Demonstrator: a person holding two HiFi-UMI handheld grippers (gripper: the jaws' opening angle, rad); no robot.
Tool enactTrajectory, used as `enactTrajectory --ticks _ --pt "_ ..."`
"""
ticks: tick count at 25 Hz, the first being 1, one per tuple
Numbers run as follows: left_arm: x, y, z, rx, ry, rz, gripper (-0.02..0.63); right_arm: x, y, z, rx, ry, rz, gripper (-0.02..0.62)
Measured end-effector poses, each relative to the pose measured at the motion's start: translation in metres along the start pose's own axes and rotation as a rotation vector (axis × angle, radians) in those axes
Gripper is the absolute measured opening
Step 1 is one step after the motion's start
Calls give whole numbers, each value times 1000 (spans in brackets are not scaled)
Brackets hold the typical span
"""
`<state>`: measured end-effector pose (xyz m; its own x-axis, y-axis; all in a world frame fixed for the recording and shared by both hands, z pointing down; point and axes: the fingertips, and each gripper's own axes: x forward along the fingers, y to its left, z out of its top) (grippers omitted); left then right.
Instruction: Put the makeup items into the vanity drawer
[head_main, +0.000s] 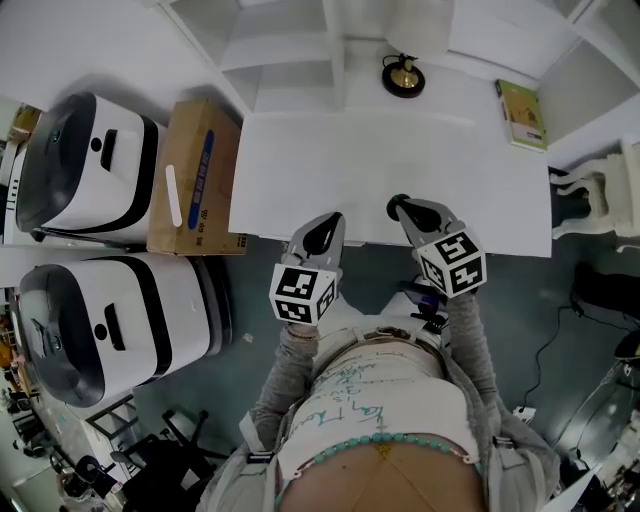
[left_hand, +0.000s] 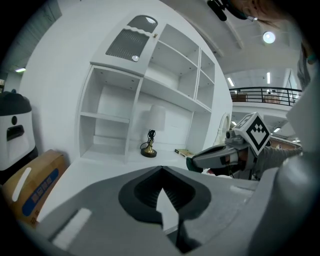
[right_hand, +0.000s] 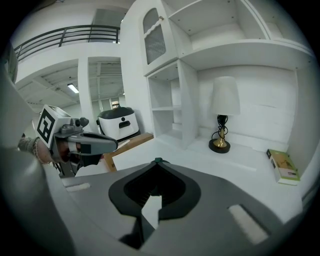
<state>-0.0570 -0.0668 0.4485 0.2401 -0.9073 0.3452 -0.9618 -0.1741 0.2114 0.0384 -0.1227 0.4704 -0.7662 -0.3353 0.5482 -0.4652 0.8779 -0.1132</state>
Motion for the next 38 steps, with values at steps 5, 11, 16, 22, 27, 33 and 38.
enactTrajectory --ticks 5,11,16,22,27,33,38 --pt "-3 13 -10 -3 15 9 2 4 4 3 1 -5 -13 29" --pt "-6 28 -27 -11 41 15 2 8 13 6 4 -5 -4 29" --pt "-7 42 -44 -10 60 32 2 10 14 6 1 6 -9 29" --pt "-7 56 -68 -21 108 59 2 10 11 4 6 19 -19 29" --pt "-7 61 -85 -24 146 58 2 9 11 0 17 27 -23 29" --pt "-8 66 -107 -22 196 49 2 12 13 -4 29 47 -22 29" --pt "-11 74 -133 -25 250 44 3 15 19 -9 41 54 -22 29"
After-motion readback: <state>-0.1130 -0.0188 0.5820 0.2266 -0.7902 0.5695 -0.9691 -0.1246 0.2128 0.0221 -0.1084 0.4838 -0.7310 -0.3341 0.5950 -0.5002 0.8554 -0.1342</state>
